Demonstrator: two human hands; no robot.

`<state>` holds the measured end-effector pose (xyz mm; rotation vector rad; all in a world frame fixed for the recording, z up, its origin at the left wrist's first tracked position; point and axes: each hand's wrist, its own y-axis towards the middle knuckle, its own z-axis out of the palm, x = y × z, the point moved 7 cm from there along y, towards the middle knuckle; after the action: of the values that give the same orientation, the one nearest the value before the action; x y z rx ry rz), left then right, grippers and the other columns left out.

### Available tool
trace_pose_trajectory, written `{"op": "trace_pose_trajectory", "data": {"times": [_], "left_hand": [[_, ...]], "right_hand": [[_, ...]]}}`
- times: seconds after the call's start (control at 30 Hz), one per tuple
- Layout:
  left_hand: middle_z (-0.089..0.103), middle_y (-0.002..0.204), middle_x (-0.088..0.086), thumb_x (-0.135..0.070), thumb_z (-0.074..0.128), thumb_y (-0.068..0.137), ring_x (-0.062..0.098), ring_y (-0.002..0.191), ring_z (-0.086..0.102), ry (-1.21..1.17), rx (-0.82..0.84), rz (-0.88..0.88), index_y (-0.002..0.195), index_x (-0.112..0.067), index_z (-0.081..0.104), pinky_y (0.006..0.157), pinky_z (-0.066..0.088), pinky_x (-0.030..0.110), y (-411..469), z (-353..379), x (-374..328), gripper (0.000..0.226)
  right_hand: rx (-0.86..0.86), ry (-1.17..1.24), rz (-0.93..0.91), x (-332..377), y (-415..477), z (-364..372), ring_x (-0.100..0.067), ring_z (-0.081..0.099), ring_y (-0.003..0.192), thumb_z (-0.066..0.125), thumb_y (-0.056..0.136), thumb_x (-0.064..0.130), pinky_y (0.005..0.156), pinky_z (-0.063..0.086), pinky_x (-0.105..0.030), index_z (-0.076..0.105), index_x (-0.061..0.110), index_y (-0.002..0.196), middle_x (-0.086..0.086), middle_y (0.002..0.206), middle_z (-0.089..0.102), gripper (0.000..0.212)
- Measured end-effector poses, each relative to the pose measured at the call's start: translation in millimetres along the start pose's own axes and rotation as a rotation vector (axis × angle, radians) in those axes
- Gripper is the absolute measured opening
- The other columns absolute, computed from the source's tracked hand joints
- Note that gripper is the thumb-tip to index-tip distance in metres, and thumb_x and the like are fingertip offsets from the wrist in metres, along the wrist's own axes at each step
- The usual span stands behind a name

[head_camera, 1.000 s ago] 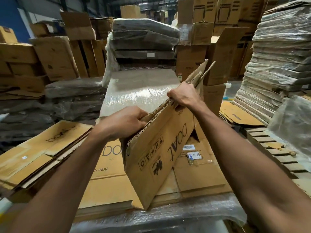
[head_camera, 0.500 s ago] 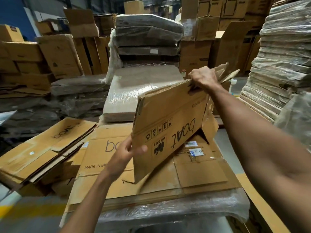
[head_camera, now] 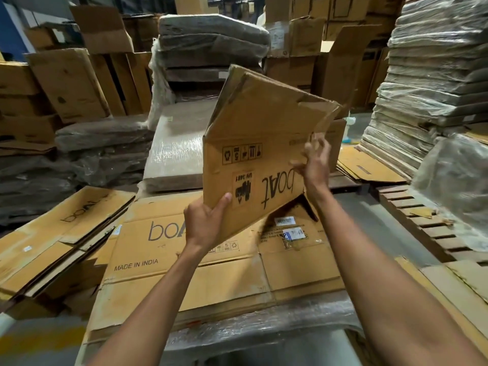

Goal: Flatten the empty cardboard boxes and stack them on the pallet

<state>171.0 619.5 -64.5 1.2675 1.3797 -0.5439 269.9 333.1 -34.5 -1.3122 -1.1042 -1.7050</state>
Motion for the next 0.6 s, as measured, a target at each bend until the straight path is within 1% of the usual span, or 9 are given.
{"op": "trace_pose_trajectory", "data": {"times": [0.1,0.2,0.23,0.3,0.33,0.4,0.43,0.5,0.6], "left_hand": [[0.072,0.09,-0.005,-0.041,0.073,0.091,0.018,0.083,0.073,-0.026,0.059,0.049,0.108,-0.025,0.068,0.075,0.063,0.039,19.5,7.6,-26.7,0.024],[0.072,0.081,-0.006,-0.04,0.074,0.09,0.016,0.075,0.073,-0.079,0.055,0.052,0.089,-0.033,0.062,0.073,0.063,0.039,35.3,8.1,-51.5,0.014],[0.071,0.081,-0.007,-0.038,0.074,0.09,0.013,0.074,0.072,-0.103,0.043,0.031,0.087,-0.031,0.062,0.072,0.063,0.036,39.1,6.0,-59.6,0.015],[0.072,0.088,-0.005,-0.034,0.076,0.089,0.01,0.077,0.071,-0.191,0.009,-0.029,0.086,-0.027,0.062,0.071,0.061,0.03,48.7,-0.7,-70.6,0.017],[0.073,0.091,-0.003,-0.032,0.077,0.089,0.01,0.078,0.072,-0.247,-0.002,-0.07,0.088,-0.025,0.063,0.069,0.06,0.027,54.2,-5.0,-73.5,0.016],[0.075,0.092,-0.002,-0.025,0.076,0.09,0.01,0.076,0.074,-0.372,-0.004,-0.168,0.092,-0.021,0.066,0.06,0.06,0.023,64.7,-14.0,-73.5,0.011],[0.076,0.089,0.0,-0.022,0.075,0.09,0.011,0.075,0.075,-0.43,-0.009,-0.231,0.095,-0.018,0.067,0.057,0.06,0.024,69.3,-19.5,-67.5,0.01],[0.077,0.088,0.007,-0.015,0.075,0.09,0.017,0.075,0.076,-0.542,-0.03,-0.365,0.101,-0.006,0.069,0.055,0.061,0.03,77.2,-30.7,-45.1,0.015],[0.077,0.086,0.011,-0.008,0.068,0.094,0.021,0.067,0.075,-0.627,0.007,-0.523,0.104,-0.001,0.068,0.049,0.059,0.035,83.6,-39.5,3.0,0.012]], "right_hand": [[0.051,-0.02,0.371,-121.3,-50.9,-11.0,-0.022,0.067,0.088,0.052,0.097,0.031,0.066,0.051,-0.031,0.058,0.012,0.125,-0.016,0.123,0.066,0.035],[0.154,-0.003,0.604,-198.9,-91.7,-10.0,-0.019,0.059,0.073,0.064,0.085,0.029,0.057,0.046,-0.03,0.066,0.016,0.094,-0.011,0.093,0.065,0.016],[0.176,0.071,0.662,-208.2,-102.2,-5.2,-0.017,0.056,0.07,0.064,0.092,0.03,0.056,0.046,-0.028,0.064,0.018,0.093,-0.005,0.088,0.059,0.012],[0.18,0.279,0.769,-213.1,-115.9,7.0,-0.02,0.058,0.08,0.06,0.101,0.036,0.064,0.051,-0.029,0.06,0.017,0.112,-0.003,0.096,0.053,0.021],[0.164,0.375,0.796,-211.2,-118.6,11.2,-0.026,0.061,0.095,0.061,0.1,0.041,0.075,0.053,-0.034,0.054,0.018,0.123,-0.006,0.108,0.053,0.033],[0.088,0.552,0.816,-209.7,-115.0,14.1,-0.041,0.052,0.127,0.066,0.094,0.052,0.1,0.048,-0.052,0.043,0.022,0.137,-0.015,0.13,0.048,0.057],[0.038,0.645,0.81,-207.7,-111.8,14.2,-0.043,0.049,0.131,0.067,0.091,0.055,0.107,0.044,-0.057,0.041,0.021,0.138,-0.018,0.133,0.048,0.063],[-0.059,0.805,0.779,-203.1,-106.9,8.7,-0.039,0.056,0.122,0.068,0.088,0.058,0.105,0.046,-0.057,0.05,0.01,0.13,-0.019,0.122,0.059,0.066],[-0.162,0.923,0.681,-193.9,-101.5,-8.4,-0.031,0.067,0.093,0.064,0.09,0.057,0.083,0.055,-0.044,0.065,0.014,0.118,-0.013,0.092,0.075,0.052]]}}
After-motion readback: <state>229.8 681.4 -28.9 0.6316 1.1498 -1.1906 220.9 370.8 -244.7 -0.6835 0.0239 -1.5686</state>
